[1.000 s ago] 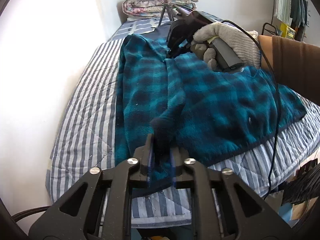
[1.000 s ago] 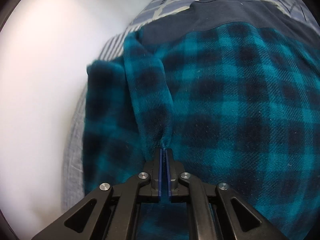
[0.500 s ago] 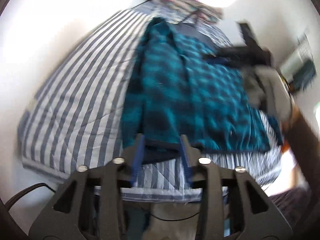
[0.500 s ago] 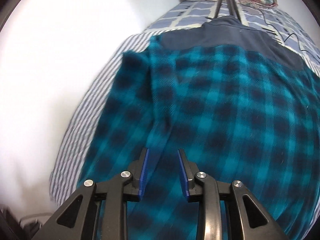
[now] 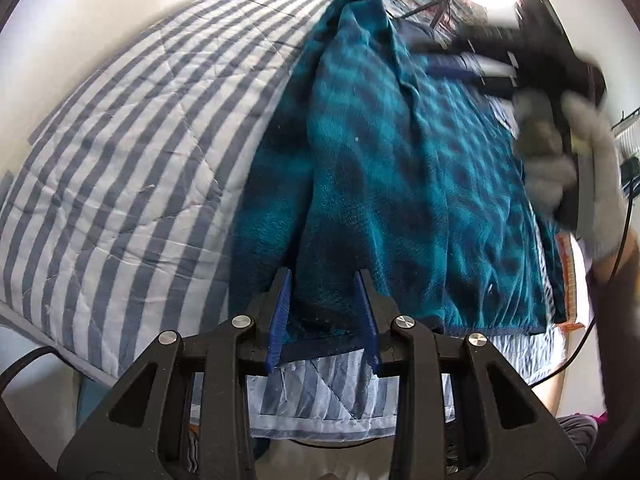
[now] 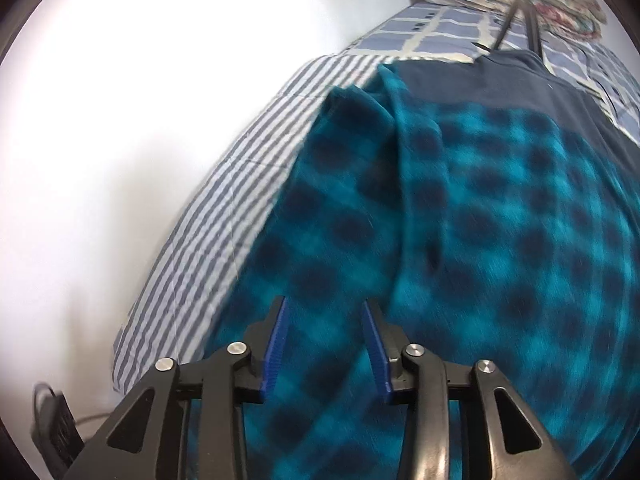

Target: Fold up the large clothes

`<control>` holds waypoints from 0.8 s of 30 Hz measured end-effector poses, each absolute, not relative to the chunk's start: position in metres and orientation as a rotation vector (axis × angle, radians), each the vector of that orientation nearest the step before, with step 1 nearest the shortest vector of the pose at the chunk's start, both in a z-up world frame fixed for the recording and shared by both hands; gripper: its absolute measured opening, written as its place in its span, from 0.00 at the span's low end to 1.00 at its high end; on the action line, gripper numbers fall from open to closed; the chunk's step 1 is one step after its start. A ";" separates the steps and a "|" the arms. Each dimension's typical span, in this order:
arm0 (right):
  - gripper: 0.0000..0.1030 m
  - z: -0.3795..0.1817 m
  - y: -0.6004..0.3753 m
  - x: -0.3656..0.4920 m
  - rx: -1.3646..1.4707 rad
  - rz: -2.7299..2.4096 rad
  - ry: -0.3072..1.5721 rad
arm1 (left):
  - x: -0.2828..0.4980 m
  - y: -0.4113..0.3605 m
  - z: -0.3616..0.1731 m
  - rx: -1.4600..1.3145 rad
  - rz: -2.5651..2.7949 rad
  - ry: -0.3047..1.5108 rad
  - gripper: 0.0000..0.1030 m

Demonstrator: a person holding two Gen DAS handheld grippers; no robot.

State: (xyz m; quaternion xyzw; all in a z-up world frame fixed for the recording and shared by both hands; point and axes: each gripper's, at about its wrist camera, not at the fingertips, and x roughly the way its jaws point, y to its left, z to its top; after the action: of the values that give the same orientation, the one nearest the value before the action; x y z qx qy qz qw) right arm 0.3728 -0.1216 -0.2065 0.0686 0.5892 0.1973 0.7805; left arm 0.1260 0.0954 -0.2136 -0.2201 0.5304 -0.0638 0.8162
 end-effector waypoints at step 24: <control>0.01 -0.245 -0.021 0.432 -0.100 0.382 1.276 | 0.097 0.117 -0.188 -0.458 -0.060 1.040 0.03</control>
State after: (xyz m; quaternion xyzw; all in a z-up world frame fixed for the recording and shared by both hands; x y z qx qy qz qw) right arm 0.4320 -0.0206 -0.2447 -0.0466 0.5917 0.1773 0.7850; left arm 0.0966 0.1172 -0.1878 -0.2169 0.4923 -0.0282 0.8425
